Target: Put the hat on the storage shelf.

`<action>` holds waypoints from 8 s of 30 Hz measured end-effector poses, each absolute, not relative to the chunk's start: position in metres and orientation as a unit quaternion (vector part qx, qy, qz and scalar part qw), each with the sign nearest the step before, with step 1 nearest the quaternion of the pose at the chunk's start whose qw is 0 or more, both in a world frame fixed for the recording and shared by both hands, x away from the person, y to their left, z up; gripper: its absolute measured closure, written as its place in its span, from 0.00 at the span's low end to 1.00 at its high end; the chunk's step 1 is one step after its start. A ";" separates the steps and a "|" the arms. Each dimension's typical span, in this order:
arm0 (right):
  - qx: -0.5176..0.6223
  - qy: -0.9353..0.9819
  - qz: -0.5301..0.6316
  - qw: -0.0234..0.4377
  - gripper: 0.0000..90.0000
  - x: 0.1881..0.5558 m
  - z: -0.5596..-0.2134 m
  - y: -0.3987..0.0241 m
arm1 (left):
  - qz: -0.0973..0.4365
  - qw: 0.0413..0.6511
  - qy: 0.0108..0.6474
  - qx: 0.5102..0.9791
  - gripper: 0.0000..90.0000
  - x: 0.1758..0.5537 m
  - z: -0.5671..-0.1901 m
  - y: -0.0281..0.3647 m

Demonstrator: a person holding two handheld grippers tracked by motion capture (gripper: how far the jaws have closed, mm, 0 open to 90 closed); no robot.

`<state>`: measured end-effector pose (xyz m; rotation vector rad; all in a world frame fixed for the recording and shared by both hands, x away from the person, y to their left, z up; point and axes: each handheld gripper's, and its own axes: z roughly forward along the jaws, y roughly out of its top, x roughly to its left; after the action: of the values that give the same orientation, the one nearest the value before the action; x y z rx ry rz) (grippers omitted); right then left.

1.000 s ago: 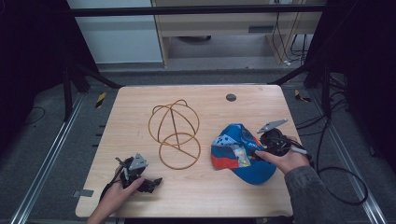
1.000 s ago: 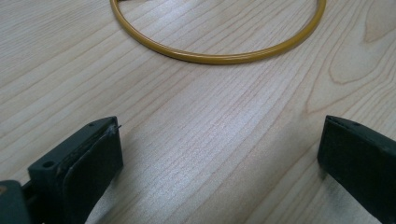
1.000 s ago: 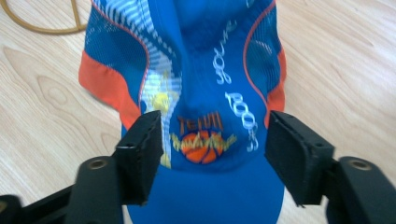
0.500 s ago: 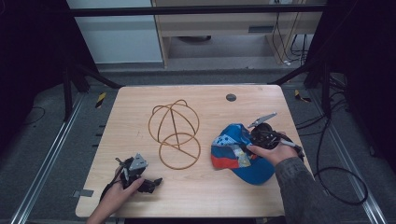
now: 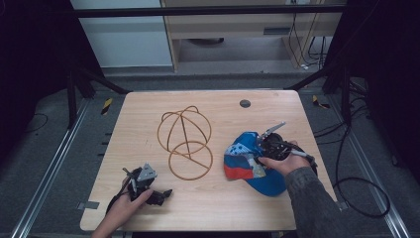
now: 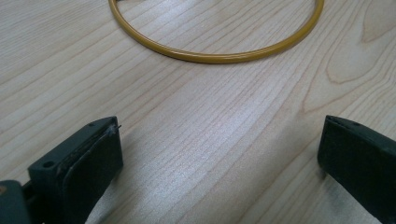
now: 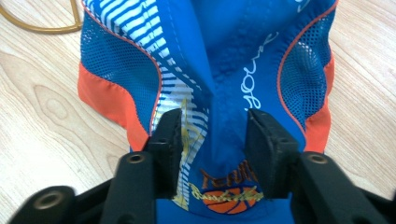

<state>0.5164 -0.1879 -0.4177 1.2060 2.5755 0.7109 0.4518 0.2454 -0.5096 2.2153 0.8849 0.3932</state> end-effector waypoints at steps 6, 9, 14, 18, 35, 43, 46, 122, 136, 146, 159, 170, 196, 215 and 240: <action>0.406 0.876 0.246 0.085 0.96 0.518 -0.419 -0.190 | 0.151 0.352 0.341 0.858 0.00 0.451 -0.509 0.245; 0.401 0.879 0.246 0.080 0.99 0.518 -0.418 -0.191 | 0.152 0.352 0.340 0.858 0.00 0.451 -0.509 0.245; 0.402 0.876 0.253 0.080 1.00 0.517 -0.412 -0.195 | 0.151 0.353 0.339 0.859 0.00 0.450 -0.509 0.245; 0.398 0.875 0.263 0.083 1.00 0.515 -0.406 -0.197 | 0.152 0.352 0.338 0.859 0.00 0.450 -0.509 0.245; 0.387 0.869 0.291 0.106 1.00 0.506 -0.369 -0.208 | 0.151 0.354 0.339 0.859 0.00 0.450 -0.510 0.244; 0.384 0.866 0.299 0.116 1.00 0.502 -0.355 -0.214 | 0.151 0.354 0.339 0.858 0.00 0.450 -0.510 0.244; 0.384 0.865 0.302 0.118 1.00 0.502 -0.351 -0.218 | 0.152 0.354 0.339 0.858 0.00 0.449 -0.510 0.244; 0.339 0.847 0.357 0.202 1.00 0.497 -0.232 -0.215 | 0.152 0.355 0.339 0.858 0.00 0.449 -0.510 0.244; 0.309 0.845 0.377 0.221 1.00 0.507 -0.195 -0.185 | 0.151 0.353 0.338 0.859 0.00 0.449 -0.509 0.244; 0.282 0.847 0.391 0.225 1.00 0.517 -0.171 -0.153 | 0.150 0.353 0.338 0.859 0.00 0.449 -0.509 0.244; 0.235 0.860 0.399 0.214 1.00 0.526 -0.157 -0.094 | 0.152 0.353 0.337 0.860 0.00 0.449 -0.509 0.244; 0.199 0.883 0.380 0.194 1.00 0.534 -0.161 -0.043 | 0.151 0.354 0.338 0.859 0.00 0.449 -0.509 0.244; 0.166 0.921 0.317 0.154 1.00 0.558 -0.199 0.030 | 0.150 0.353 0.337 0.860 0.00 0.449 -0.509 0.244; 0.154 0.931 0.302 0.134 0.99 0.561 -0.219 0.045 | 0.150 0.354 0.337 0.860 0.00 0.449 -0.509 0.244; 0.168 0.927 0.309 0.127 0.96 0.563 -0.226 0.034 | 0.151 0.355 0.335 0.860 0.00 0.449 -0.509 0.244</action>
<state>0.5631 0.0339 -0.2261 0.4880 2.6987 0.8998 0.4490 0.2440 -0.5094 2.2213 0.8663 0.3902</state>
